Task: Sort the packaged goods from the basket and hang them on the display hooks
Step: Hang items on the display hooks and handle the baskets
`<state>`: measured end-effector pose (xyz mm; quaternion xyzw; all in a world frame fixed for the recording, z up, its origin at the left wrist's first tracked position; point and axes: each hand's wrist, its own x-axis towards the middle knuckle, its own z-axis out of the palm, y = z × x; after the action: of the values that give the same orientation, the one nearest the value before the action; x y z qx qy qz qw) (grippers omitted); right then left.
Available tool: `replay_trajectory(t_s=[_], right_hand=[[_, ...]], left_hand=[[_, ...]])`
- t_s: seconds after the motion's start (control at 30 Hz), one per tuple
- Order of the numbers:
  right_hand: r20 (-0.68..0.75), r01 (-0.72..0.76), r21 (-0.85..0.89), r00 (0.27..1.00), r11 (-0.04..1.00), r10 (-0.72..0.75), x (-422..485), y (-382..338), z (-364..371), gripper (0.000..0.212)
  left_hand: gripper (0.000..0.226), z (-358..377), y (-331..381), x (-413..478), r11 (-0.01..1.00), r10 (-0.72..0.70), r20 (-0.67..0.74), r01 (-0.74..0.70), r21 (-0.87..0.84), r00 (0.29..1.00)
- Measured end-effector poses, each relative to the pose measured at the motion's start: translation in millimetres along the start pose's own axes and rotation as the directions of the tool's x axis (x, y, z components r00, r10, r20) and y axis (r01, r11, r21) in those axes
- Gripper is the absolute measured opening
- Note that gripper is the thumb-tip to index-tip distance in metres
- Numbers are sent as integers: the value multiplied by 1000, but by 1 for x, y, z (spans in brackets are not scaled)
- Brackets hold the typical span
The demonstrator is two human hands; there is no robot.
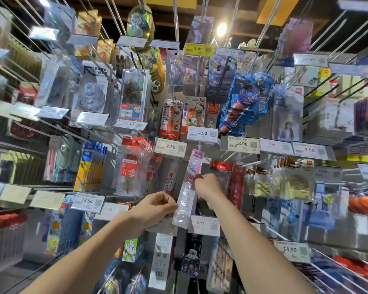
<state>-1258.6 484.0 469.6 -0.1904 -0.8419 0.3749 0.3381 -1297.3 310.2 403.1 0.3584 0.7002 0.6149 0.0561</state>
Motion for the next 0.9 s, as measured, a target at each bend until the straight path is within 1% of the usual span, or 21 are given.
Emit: replay_trajectory(t_s=[0.03, 0.07, 0.1, 0.13, 0.17, 0.23, 0.33, 0.4, 0.47, 0.53, 0.67, 0.77, 0.9], right_hand=[[-7, 37, -156, 999, 987, -38, -6, 1, 0, 24], [-10, 82, -325, 996, 942, -90, -12, 3, 0, 24], [11, 126, -453, 991, 883, -136, -19, 4, 0, 23], [43, 159, -516, 986, 842, -160, -24, 7, 2, 21], [68, 176, -530, 984, 829, -166, -28, 9, 3, 19], [77, 178, -477, 984, 861, -160, -31, 12, 8, 20], [85, 201, -341, 979, 918, -183, -32, 10, 10, 12], [127, 240, -337, 970, 910, -209, -35, 11, 12, 13], [167, 272, -382, 960, 883, -223, -35, 15, 16, 14], [176, 281, -409, 958, 868, -227, -33, 20, 17, 18], [140, 347, -360, 938, 866, -318, -35, 32, 13, 16], [129, 434, -374, 899, 820, -418, -41, 43, 3, 11], [116, 453, -351, 889, 819, -442, -50, 51, -24, 5]], left_hand=[[9, -1, -1, 1, 1000, 4, 1, -4, 4, 1000], [8, -2, 0, 0, 1000, 3, 1, -3, 12, 1000], [7, -2, -1, 0, 1000, -2, 1, 2, 17, 1000], [6, -3, -1, 0, 1000, -7, 0, 7, 13, 1000], [6, -2, -1, 0, 1000, -11, 1, 11, 4, 1000], [6, -2, -1, -1, 1000, -14, 4, 14, -2, 1000], [6, -2, 1, -2, 1000, -11, 13, 11, 0, 1000], [5, -2, 0, -3, 1000, -14, 8, 14, -8, 1000], [5, -3, -1, -3, 1000, -13, 12, 13, -6, 1000], [4, -2, -1, -3, 1000, -19, 7, 19, -3, 1000], [3, -2, -2, -3, 1000, -7, 7, 7, -3, 1000], [5, -1, -2, -2, 1000, 4, -2, -4, -18, 1000], [7, -1, 0, -2, 1000, 29, -19, -29, 7, 999]])
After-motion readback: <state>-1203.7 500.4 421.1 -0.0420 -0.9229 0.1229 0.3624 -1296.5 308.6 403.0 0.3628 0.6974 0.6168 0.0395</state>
